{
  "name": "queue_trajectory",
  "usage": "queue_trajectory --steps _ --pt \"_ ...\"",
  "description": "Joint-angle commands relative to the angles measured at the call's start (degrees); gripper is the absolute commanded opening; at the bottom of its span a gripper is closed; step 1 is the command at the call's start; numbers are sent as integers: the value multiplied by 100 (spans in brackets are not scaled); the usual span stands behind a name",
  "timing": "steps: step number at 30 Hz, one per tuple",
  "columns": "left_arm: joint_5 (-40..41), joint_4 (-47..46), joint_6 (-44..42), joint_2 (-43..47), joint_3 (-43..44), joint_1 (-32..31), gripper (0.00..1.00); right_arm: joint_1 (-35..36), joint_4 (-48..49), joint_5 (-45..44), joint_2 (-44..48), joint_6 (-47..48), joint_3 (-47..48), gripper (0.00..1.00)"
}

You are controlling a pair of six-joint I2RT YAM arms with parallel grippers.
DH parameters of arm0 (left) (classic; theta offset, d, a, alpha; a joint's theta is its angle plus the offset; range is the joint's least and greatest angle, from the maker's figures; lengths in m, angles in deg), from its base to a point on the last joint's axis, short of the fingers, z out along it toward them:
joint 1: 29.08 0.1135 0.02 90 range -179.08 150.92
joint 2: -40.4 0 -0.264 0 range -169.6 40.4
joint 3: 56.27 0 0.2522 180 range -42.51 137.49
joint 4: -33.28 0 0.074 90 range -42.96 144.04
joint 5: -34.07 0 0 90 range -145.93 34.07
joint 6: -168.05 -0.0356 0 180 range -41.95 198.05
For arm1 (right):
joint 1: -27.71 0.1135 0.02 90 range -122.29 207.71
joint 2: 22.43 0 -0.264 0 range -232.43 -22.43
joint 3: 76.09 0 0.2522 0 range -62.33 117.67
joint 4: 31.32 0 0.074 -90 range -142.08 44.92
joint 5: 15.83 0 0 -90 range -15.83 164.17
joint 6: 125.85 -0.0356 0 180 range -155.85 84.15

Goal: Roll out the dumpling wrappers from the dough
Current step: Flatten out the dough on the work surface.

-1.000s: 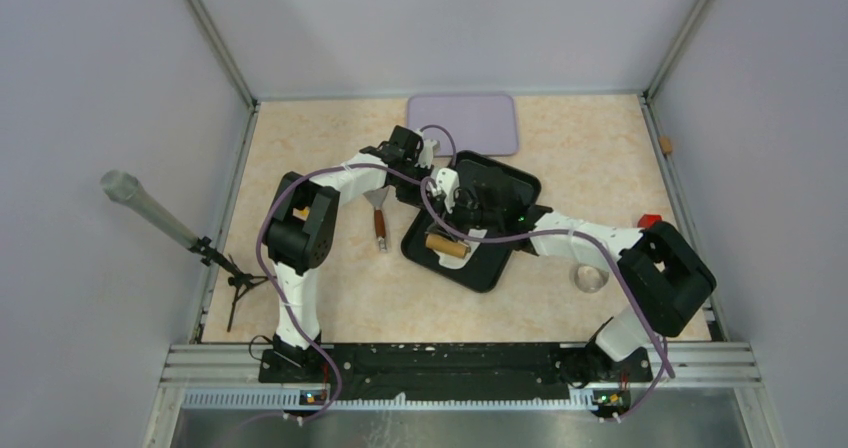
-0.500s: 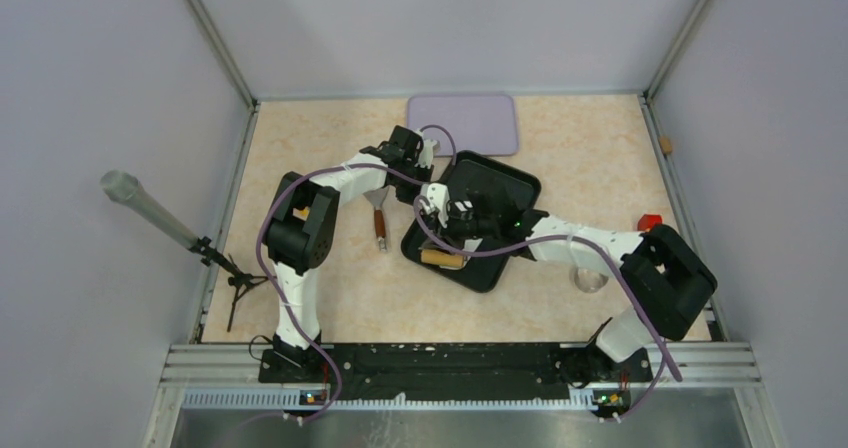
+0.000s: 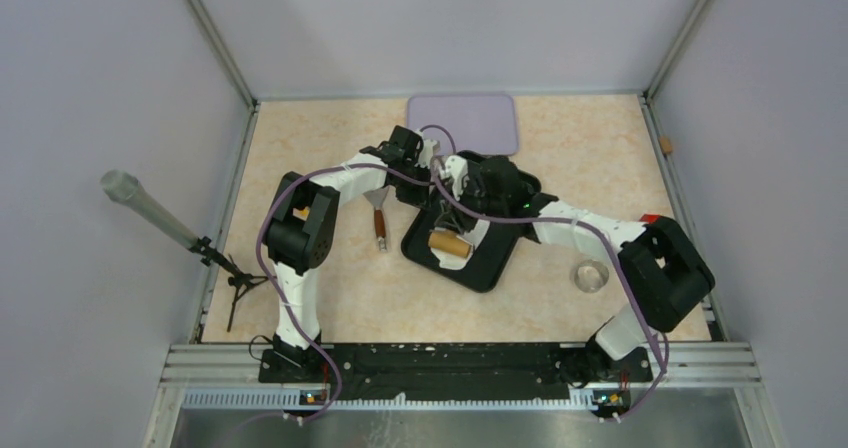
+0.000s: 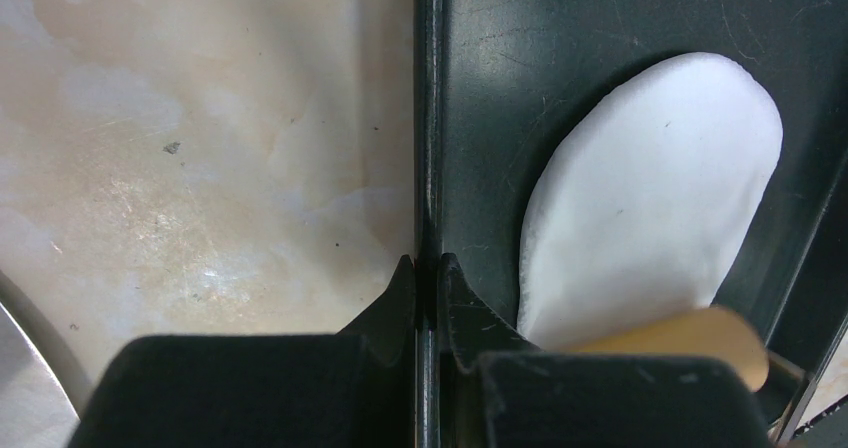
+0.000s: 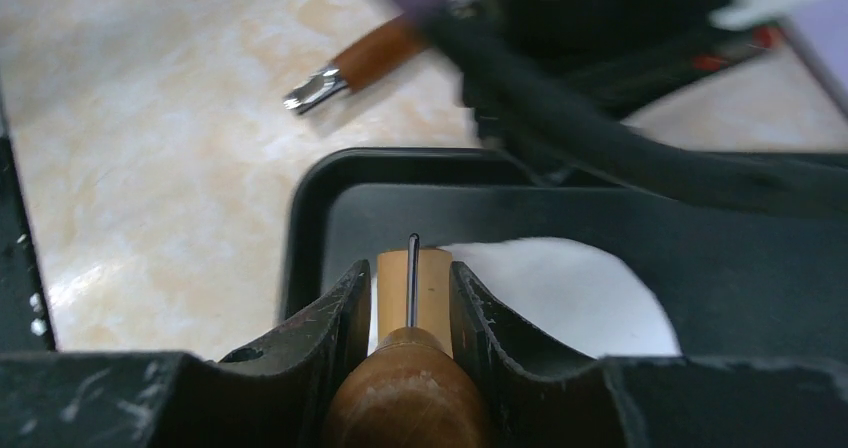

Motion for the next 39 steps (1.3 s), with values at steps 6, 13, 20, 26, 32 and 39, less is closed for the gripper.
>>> queue_trajectory --steps 6,13,20,26,32,39 --pt "426 -20 -67 84 -227 137 0 -435 -562 -30 -465 -476 -134 0" --pt "408 -31 -16 46 -203 143 0 -16 -808 358 -429 -417 -473 0" --pt "464 -22 -22 13 -203 143 0 111 -1031 509 -524 -372 -577 0" --pt "461 -23 -14 -30 -171 145 0 310 -1097 663 -597 -394 -571 0" --pt "435 -22 -14 -43 -153 145 0 318 -1191 569 -577 -437 -489 0" --pt "399 -38 10 -50 -177 146 0 -821 -596 140 -403 -915 -61 0"
